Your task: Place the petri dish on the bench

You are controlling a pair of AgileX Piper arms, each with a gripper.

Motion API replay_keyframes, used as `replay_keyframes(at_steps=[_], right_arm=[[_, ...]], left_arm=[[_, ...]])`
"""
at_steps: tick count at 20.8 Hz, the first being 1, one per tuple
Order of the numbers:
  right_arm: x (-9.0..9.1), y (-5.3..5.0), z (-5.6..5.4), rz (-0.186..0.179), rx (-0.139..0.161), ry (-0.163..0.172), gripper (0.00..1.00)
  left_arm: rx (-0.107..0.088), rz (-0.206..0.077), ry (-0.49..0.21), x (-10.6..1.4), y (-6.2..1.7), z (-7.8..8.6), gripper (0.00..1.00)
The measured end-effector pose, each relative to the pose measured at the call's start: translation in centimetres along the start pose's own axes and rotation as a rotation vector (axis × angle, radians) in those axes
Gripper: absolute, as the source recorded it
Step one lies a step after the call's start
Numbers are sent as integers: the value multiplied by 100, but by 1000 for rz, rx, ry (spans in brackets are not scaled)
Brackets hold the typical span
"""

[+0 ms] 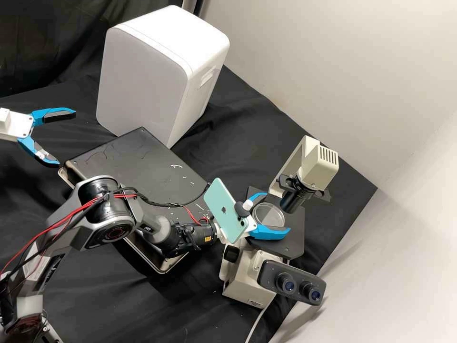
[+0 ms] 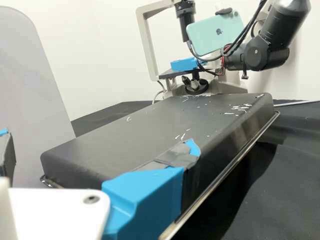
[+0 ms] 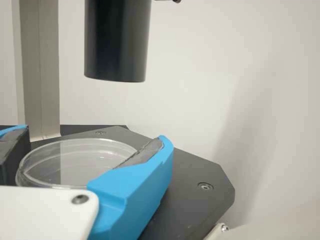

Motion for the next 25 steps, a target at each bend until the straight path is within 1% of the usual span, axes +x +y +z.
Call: replay_keyframes(at_steps=[3, 5, 10, 12, 15, 17, 18, 19, 21, 22, 25], right_arm=[[-17, -20, 0, -2, -1, 2, 0], [-53, -30, 2, 2, -2, 8, 0], [-239, -7, -4, -8, -5, 1, 0], [-327, 2, -14, -15, -8, 2, 0], [-458, 3, -53, -24, -2, 9, 0], [-541, -5, -86, -35, -6, 25, 0], [-594, -19, -95, -48, -3, 31, 0], [-640, -24, -107, -52, -2, 43, 0], [-739, -37, -138, -59, -11, 72, 0], [-808, -40, -154, -61, -8, 82, 0], [-973, -87, -227, -81, -8, 119, 0]], left_arm=[[0, 0, 0, 0, 0, 0, 100], [0, 0, 0, 0, 0, 0, 100], [-1, -1, 0, 1, -3, -1, 100], [-3, -6, 0, 4, -11, -2, 100], [-5, -9, 0, 6, -18, -3, 100], [-5, -9, 0, 6, -18, -3, 100], [-5, -9, 0, 6, -18, -3, 100], [-5, -9, 0, 6, -18, -3, 100], [-5, -9, 0, 6, -18, -3, 100], [-5, -9, 0, 6, -18, -3, 100], [-5, -9, 0, 6, -18, -3, 100]])
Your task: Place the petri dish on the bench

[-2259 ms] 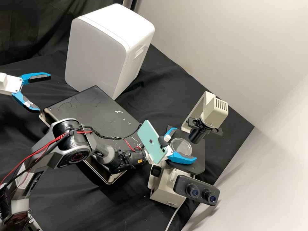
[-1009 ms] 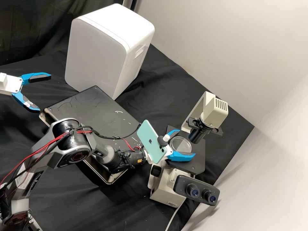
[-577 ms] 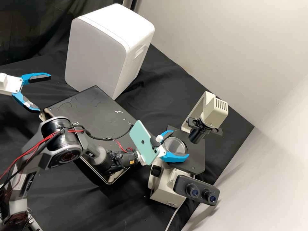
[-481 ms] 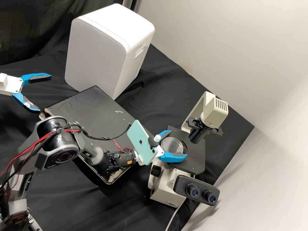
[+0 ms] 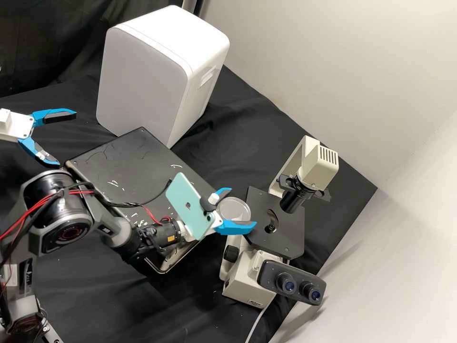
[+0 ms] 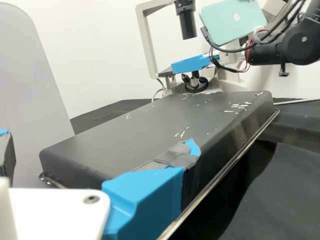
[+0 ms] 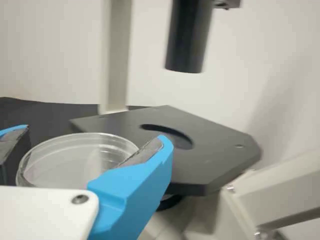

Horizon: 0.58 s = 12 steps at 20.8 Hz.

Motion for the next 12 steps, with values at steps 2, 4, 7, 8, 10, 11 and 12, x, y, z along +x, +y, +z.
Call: replay_keyframes(at_steps=[2, 4, 7, 8, 10, 11, 12], right_arm=[[-86, -83, -78, -38, 11, 36, 0], [-139, -187, -145, -82, 19, 60, 0], [-211, -325, -219, -138, 16, 84, 0], [-235, -359, -229, -153, 15, 88, 0], [-281, -393, -268, -169, 14, 102, 0], [-299, -402, -282, -173, 14, 107, 0], [-308, -398, -302, -173, 14, 115, 0]], left_arm=[[0, 0, 0, 0, 0, 0, 100], [0, 0, 0, 0, 0, 0, 100], [0, 0, 0, 0, 0, 0, 100], [0, 0, 0, 0, 0, 0, 100], [0, 0, 0, 0, 0, 0, 100], [0, 0, 0, 0, 0, 0, 100], [0, 0, 0, 0, 0, 0, 100]])
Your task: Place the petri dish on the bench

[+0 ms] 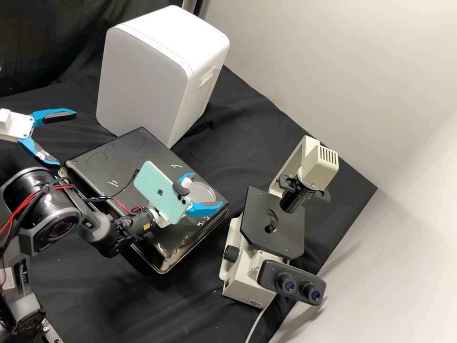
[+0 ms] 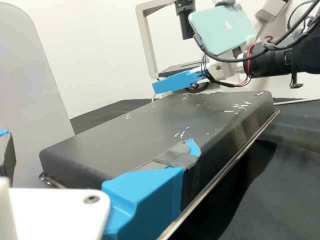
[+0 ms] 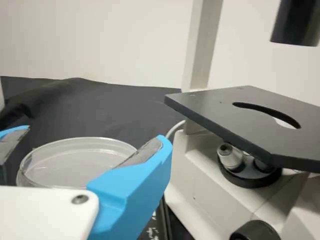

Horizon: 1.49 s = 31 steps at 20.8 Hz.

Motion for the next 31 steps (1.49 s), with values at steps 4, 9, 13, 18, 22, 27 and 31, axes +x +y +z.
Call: replay_keyframes(at_steps=[4, 9, 13, 18, 22, 27, 31], right_arm=[[-39, -78, -48, -28, 7, 19, 0], [-112, -216, -93, -84, 4, 33, 0], [-134, -254, -100, -87, 8, 38, 0], [-132, -310, -57, -82, 12, 37, 0], [-126, -321, -30, -80, 18, 20, 100], [-125, -308, -18, -65, 27, 6, 100], [-125, -292, 4, -37, 22, -28, 100]], left_arm=[[0, 0, 0, 0, 0, 0, 100], [0, 0, 0, 0, 0, 0, 100], [0, 0, 0, 0, 0, 0, 100], [0, 0, 0, 0, 0, 0, 100], [0, 0, -3, 1, 0, 5, 100], [0, 0, -3, 1, 0, 5, 100], [0, 0, -3, 1, 0, 5, 100]])
